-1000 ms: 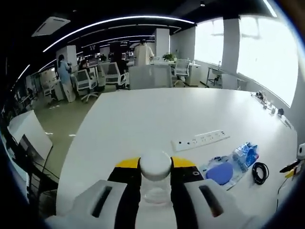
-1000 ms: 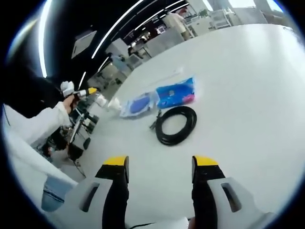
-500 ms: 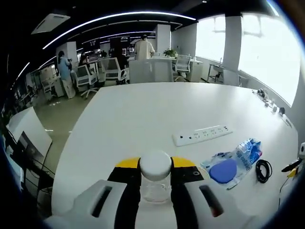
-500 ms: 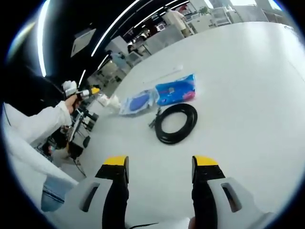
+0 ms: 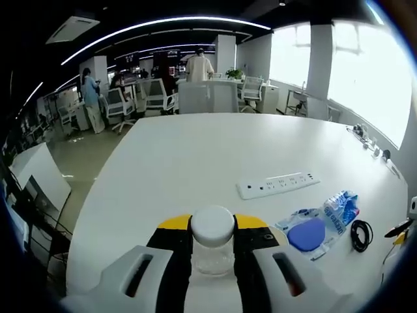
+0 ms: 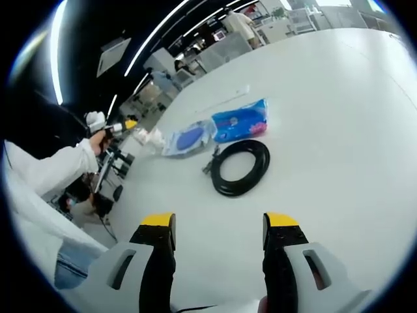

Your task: Arrange the tabletop items into an orderly group along one side of the table until the central work area is clear of visible clutter.

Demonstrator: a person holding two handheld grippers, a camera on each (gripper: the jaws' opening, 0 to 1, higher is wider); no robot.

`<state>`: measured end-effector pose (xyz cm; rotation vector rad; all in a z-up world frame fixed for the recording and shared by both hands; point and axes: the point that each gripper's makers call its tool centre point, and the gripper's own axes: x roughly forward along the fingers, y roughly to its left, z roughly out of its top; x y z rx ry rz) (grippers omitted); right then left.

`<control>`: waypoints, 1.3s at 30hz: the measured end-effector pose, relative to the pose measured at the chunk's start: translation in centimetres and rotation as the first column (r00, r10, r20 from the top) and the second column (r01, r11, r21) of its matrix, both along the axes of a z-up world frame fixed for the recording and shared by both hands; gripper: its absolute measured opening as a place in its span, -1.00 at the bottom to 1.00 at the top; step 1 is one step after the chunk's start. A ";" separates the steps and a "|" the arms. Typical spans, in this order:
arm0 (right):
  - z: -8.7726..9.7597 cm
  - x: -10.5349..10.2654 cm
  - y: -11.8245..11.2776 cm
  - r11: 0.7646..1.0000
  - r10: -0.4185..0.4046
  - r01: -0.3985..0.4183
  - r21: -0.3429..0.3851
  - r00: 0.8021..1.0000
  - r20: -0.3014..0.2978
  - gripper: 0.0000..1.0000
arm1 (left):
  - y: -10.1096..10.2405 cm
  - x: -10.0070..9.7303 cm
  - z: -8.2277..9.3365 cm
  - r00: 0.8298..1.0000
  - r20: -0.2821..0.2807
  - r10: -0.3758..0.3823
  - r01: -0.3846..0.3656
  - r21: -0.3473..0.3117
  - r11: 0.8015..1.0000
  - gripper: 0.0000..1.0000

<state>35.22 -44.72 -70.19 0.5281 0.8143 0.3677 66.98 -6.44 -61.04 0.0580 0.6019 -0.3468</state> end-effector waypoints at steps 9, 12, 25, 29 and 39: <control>0.0 -0.2 0.5 1.000 0.006 -0.006 0.008 1.000 0.003 0.04 | -0.1 -0.8 0.1 0.999 0.036 -0.003 0.003 -0.009 1.000 -0.56; 0.0 -0.4 0.6 1.000 0.016 -0.016 0.004 1.000 0.002 0.04 | -0.4 -0.9 0.1 0.999 0.037 -0.001 0.001 -0.004 1.000 -0.56; -0.3 -1.4 0.2 1.000 -0.005 0.005 0.006 1.000 -0.001 0.04 | 0.0 -0.7 -0.3 0.991 0.047 0.124 -0.125 0.013 0.992 -0.56; -0.4 -1.7 0.3 1.000 -0.007 0.007 0.006 1.000 -0.002 0.04 | 0.2 -0.6 -0.4 0.988 0.049 0.145 -0.146 0.015 0.989 -0.56; -0.1 -1.5 0.0 1.000 -0.011 0.011 0.008 1.000 0.015 0.05 | 0.3 -0.9 0.3 0.986 0.093 0.142 -0.141 -0.018 0.990 -0.51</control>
